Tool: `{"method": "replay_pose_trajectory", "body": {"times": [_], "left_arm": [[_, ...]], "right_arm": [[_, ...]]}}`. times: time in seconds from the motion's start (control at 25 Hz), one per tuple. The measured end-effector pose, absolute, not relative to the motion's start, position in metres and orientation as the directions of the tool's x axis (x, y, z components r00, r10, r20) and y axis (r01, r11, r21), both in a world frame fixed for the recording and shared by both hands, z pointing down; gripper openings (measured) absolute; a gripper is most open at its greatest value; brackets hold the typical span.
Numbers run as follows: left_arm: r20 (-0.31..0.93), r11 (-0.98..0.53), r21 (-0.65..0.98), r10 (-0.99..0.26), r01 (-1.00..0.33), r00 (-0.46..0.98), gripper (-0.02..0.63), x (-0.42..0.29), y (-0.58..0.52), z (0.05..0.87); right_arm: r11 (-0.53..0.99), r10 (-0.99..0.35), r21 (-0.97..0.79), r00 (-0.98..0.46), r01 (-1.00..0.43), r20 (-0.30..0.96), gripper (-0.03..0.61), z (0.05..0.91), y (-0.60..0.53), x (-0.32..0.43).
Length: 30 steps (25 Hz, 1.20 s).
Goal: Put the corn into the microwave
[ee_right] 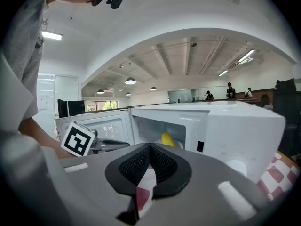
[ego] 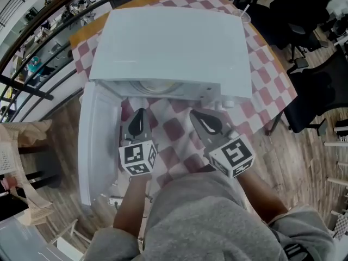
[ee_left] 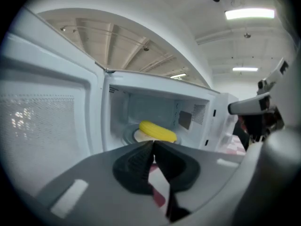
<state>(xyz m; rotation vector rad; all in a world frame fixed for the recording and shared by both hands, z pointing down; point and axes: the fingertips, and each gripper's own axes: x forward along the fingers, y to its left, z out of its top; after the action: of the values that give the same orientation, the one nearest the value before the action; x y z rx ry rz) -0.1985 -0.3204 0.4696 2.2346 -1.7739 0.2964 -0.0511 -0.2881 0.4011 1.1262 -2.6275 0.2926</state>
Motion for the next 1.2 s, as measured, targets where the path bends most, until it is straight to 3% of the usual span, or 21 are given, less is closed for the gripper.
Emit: {"method": "replay_pose_trajectory", "body": {"times": [0.44, 1.2], "left_arm": [[0.246, -0.340, 0.040, -0.908, -0.939, 0.339, 0.011, -0.163, -0.222, 0.418], [0.228, -0.272, 0.067, -0.932, -0.960, 0.280, 0.011, -0.109, -0.092, 0.379]], "right_arm": [[0.575, -0.775, -0.026, -0.555, -0.818, 0.301, -0.002, 0.382, -0.216, 0.006], [0.596, -0.754, -0.058, -0.583, -0.801, 0.303, -0.002, 0.383, -0.127, 0.084]]}}
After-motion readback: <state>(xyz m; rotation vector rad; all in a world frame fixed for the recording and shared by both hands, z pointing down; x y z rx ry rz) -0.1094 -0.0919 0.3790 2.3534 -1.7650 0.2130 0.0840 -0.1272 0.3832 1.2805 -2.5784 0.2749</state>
